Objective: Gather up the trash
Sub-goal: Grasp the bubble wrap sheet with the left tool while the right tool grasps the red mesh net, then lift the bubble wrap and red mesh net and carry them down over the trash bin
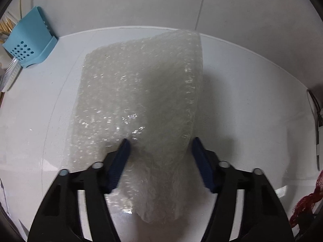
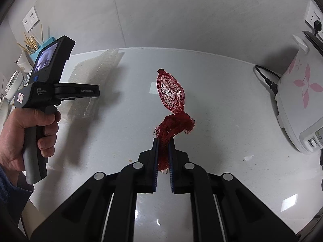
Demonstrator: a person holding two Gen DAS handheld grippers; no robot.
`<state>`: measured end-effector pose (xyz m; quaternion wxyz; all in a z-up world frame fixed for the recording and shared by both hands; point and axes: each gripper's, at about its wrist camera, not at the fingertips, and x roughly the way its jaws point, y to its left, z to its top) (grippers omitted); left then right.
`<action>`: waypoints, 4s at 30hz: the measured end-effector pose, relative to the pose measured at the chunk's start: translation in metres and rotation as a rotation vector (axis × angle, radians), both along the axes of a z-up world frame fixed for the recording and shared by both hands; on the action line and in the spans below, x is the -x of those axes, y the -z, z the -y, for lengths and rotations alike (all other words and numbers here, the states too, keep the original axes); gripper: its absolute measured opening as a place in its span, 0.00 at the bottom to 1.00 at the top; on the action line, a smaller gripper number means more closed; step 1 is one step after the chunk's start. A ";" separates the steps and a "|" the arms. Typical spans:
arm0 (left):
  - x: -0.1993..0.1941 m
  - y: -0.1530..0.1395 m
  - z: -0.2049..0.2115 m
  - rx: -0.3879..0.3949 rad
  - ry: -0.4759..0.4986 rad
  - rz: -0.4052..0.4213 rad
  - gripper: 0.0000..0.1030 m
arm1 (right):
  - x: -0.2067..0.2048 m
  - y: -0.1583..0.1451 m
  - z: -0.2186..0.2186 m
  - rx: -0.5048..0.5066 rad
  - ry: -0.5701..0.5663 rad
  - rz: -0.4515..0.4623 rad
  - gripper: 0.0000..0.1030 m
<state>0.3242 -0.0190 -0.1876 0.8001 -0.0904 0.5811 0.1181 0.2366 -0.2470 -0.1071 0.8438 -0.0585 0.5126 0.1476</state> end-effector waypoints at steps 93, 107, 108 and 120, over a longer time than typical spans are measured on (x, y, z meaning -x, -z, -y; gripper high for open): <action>0.491 -0.028 0.007 0.070 0.163 0.204 0.08 | 0.363 0.025 -0.048 -0.048 0.017 0.035 0.08; 0.501 0.089 0.037 0.070 0.253 0.189 0.08 | 0.361 0.127 -0.031 -0.027 0.030 -0.068 0.08; 0.501 0.097 0.039 0.071 0.256 0.183 0.08 | 0.361 0.136 -0.029 -0.028 0.032 -0.077 0.08; 0.486 0.201 0.056 0.086 0.290 0.080 0.08 | 0.360 0.225 -0.018 -0.024 0.025 -0.193 0.08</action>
